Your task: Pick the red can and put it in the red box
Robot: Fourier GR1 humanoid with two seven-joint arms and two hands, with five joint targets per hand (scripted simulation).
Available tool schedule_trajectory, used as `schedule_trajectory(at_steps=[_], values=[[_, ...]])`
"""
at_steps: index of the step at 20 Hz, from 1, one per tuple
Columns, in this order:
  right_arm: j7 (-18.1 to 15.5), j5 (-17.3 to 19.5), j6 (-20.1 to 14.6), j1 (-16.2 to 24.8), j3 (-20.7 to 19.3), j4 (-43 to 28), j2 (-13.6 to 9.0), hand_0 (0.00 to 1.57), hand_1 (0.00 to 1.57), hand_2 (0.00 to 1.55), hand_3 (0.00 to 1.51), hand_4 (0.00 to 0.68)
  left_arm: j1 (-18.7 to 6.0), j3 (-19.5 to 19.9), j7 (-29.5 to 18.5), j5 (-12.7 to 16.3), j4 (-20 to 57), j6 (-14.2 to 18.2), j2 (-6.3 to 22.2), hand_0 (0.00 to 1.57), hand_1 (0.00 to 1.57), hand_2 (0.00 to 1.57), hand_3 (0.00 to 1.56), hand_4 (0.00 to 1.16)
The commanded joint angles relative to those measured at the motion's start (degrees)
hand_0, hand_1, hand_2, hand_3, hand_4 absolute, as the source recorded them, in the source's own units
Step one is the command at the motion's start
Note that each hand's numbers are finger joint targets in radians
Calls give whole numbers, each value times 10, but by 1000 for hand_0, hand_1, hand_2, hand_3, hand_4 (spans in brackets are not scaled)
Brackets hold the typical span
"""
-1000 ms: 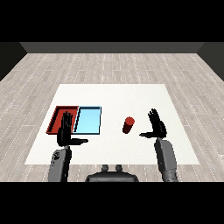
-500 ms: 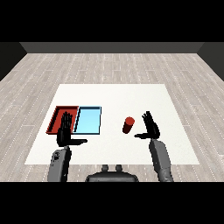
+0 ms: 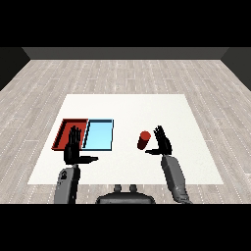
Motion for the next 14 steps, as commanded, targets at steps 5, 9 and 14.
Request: schedule_trajectory(at_steps=[5, 9, 14], values=[[-16, -19, -9, -33, 9, 52, 13, 0, 0, 0, 0, 0, 0, -11, -9, -14, 1, 17, -12, 0, 0, 0, 0, 0], [25, -17, -55, -43, 44, 25, 15, 0, 0, 0, 0, 0, -26, 4, 7, 6, 15, -15, 13, 0, 0, 0, 0, 0], [15, -21, -61, -78, 40, 60, 15, 0, 0, 0, 0, 0, -16, 12, 17, 24, -1, -16, 12, 0, 0, 0, 0, 0]])
